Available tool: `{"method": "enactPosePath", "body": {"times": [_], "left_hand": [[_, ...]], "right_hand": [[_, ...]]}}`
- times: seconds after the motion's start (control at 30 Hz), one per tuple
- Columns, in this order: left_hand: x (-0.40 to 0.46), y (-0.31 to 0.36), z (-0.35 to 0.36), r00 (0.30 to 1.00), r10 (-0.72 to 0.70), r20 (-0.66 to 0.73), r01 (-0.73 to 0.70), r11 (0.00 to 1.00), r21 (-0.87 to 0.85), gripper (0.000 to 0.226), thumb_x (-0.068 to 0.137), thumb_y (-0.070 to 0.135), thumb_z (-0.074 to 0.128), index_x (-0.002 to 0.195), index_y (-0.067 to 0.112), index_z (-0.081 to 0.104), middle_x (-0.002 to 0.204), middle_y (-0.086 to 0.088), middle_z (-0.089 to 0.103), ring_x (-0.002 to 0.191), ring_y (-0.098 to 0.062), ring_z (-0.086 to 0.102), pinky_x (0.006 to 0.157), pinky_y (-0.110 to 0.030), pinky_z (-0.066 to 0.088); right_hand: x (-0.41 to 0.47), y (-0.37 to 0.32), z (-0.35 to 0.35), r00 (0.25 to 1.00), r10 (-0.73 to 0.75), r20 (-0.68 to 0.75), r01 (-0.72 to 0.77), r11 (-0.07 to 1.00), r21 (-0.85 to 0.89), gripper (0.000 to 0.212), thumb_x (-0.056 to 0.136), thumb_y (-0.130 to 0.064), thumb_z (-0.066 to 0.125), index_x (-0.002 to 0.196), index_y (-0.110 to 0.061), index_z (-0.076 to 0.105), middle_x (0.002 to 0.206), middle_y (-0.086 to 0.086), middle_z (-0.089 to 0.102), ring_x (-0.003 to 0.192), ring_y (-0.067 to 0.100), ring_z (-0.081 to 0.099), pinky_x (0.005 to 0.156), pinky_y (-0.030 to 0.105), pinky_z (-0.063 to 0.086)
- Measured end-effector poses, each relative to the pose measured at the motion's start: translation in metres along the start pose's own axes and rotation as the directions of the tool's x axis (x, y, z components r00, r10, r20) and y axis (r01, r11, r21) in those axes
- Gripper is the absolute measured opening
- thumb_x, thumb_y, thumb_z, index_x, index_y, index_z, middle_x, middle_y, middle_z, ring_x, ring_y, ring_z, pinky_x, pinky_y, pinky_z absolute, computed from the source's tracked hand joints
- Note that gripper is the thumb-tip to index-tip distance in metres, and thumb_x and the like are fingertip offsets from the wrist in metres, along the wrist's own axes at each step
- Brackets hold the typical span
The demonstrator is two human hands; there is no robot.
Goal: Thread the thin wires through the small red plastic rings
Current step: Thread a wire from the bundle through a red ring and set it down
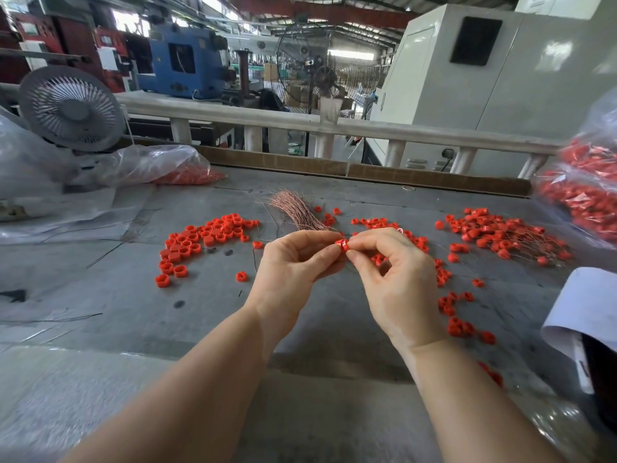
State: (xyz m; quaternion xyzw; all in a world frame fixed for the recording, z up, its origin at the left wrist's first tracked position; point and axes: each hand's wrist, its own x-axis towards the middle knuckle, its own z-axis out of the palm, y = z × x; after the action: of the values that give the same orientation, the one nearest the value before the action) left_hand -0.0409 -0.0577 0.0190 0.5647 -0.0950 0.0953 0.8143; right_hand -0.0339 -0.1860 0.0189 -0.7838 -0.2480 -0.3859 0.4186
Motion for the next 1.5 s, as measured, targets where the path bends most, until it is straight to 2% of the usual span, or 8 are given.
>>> {"method": "enactPosePath", "body": {"times": [0.73,0.93,1.27,1.43,1.5], "left_hand": [[-0.0005,-0.0014,-0.0008,0.999,-0.043,0.008,0.043,0.999,-0.004,0.019,0.082,-0.006,0.059,0.080,0.010,0.069,0.073,-0.004,0.072,0.069,-0.011,0.068,0.065,-0.018,0.055],[0.0006,-0.0016,-0.0011,0.997,-0.078,0.009,0.078,0.995,-0.065,0.016,0.082,-0.006,0.058,0.082,0.006,0.068,0.074,-0.005,0.072,0.069,-0.012,0.068,0.065,-0.018,0.054],[-0.0008,-0.0015,0.0004,0.998,-0.062,0.005,0.062,0.997,-0.055,0.017,0.082,-0.006,0.058,0.080,0.008,0.068,0.074,-0.005,0.072,0.071,-0.012,0.068,0.067,-0.018,0.055],[-0.0001,-0.0020,0.0006,0.997,-0.083,0.001,0.083,0.992,-0.100,0.017,0.081,-0.007,0.057,0.080,0.006,0.068,0.072,-0.005,0.072,0.069,-0.011,0.068,0.066,-0.018,0.055],[0.0000,-0.0021,0.0005,0.997,-0.079,0.001,0.079,0.991,-0.104,0.017,0.080,-0.007,0.058,0.079,0.006,0.068,0.072,-0.005,0.072,0.070,-0.012,0.068,0.067,-0.019,0.055]], "right_hand": [[-0.0013,-0.0046,-0.0040,0.996,-0.074,0.056,0.079,0.993,-0.091,0.005,0.079,0.002,0.067,0.077,-0.002,0.068,0.081,0.006,0.064,0.077,0.020,0.061,0.070,0.035,0.051],[-0.0007,-0.0050,-0.0026,0.998,0.034,0.052,-0.033,0.999,-0.028,0.005,0.079,-0.001,0.069,0.078,-0.006,0.069,0.080,0.001,0.064,0.076,0.015,0.059,0.069,0.029,0.049],[-0.0013,-0.0046,-0.0016,0.998,0.049,0.035,-0.048,0.999,-0.014,0.005,0.078,-0.001,0.069,0.076,-0.006,0.069,0.079,0.001,0.063,0.074,0.013,0.059,0.068,0.029,0.049],[-0.0013,-0.0027,-0.0009,0.997,0.058,0.053,-0.060,0.998,0.022,0.007,0.077,0.000,0.068,0.078,-0.007,0.070,0.080,-0.002,0.062,0.075,0.008,0.056,0.068,0.016,0.045],[-0.0013,-0.0019,-0.0008,0.996,0.064,0.055,-0.065,0.997,0.030,0.008,0.077,0.000,0.068,0.078,-0.007,0.070,0.080,-0.003,0.062,0.077,0.007,0.056,0.068,0.016,0.045]]}}
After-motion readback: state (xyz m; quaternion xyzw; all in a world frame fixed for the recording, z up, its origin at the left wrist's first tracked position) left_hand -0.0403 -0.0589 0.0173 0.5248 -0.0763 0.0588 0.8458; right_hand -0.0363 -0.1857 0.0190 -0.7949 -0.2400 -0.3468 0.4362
